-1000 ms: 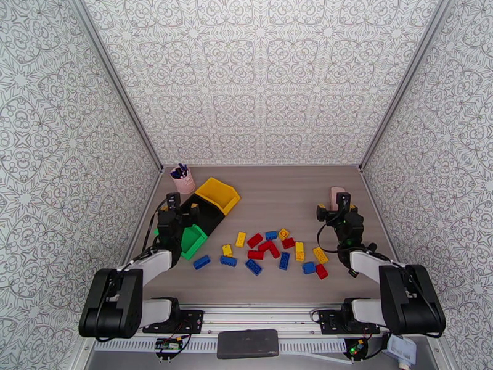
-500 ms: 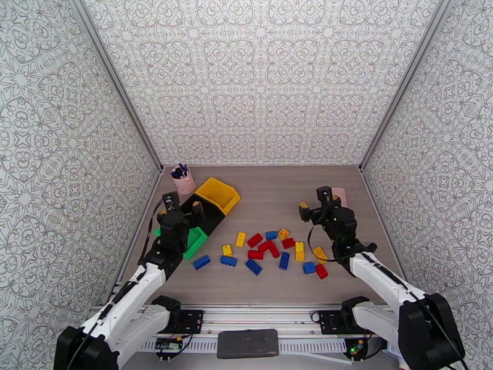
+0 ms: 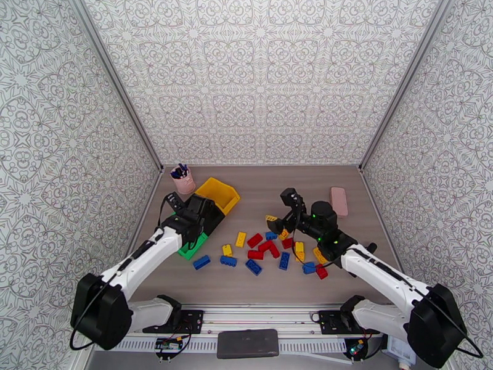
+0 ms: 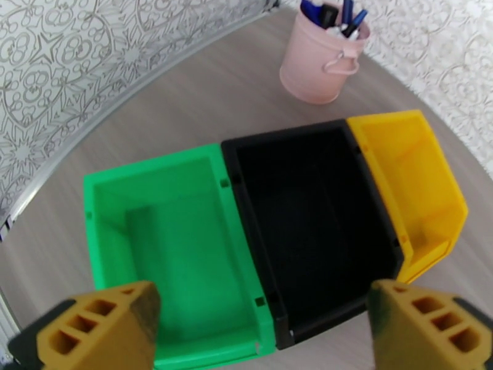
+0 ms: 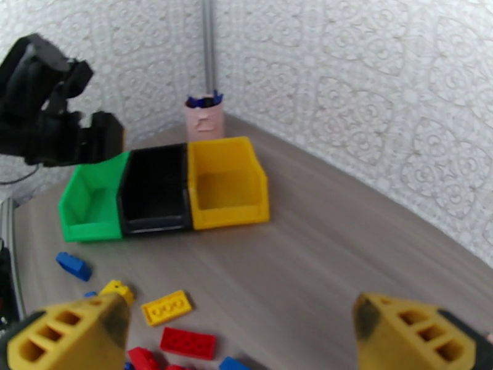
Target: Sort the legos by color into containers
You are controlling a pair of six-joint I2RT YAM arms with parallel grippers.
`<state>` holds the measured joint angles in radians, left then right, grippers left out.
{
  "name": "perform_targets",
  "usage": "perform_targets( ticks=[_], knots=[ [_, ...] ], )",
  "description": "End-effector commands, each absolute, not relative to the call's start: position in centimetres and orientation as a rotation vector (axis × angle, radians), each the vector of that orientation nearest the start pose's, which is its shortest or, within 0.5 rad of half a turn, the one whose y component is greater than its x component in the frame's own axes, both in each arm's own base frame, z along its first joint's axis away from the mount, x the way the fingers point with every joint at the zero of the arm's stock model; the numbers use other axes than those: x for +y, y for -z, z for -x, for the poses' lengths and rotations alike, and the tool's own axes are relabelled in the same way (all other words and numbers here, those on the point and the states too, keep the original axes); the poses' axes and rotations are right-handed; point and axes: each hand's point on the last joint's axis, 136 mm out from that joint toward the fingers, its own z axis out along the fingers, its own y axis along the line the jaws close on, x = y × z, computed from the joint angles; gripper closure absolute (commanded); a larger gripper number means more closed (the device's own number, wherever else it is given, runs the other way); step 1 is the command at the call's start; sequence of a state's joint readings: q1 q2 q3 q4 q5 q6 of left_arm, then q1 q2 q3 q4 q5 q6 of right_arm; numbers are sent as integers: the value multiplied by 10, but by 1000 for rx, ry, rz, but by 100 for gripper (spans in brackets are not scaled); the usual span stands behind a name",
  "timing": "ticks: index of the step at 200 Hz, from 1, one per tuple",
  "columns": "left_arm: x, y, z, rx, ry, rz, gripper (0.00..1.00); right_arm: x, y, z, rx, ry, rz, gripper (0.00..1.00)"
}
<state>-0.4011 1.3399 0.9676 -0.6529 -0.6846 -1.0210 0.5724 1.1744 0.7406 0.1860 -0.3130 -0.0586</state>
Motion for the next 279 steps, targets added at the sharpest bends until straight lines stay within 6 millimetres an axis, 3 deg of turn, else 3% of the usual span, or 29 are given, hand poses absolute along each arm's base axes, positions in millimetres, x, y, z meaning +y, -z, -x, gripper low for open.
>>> perform_targets(
  ticks=[1,55,109,122,179,229,279],
  knots=[
    [-19,-143,-324,2172,-262,1056,18,278,-250,-285,1675,-722,942,0],
    [-25,-109,-339,2234,-275,1116,36,295,-252,-277,1662,-748,1005,1],
    [-31,-89,-346,2280,-288,1156,43,290,-245,-280,1692,-694,1021,0],
    [-31,-85,-346,2287,-284,1170,49,290,-246,-279,1690,-693,1017,0],
    [-35,-83,-347,2288,-262,1194,69,292,-242,-278,1705,-719,1011,0],
    [-37,-85,-347,2289,-252,1192,78,292,-242,-279,1705,-723,1003,1],
    [-55,-97,-361,2289,-222,1054,89,297,-234,-280,1718,-761,989,0]
  ],
)
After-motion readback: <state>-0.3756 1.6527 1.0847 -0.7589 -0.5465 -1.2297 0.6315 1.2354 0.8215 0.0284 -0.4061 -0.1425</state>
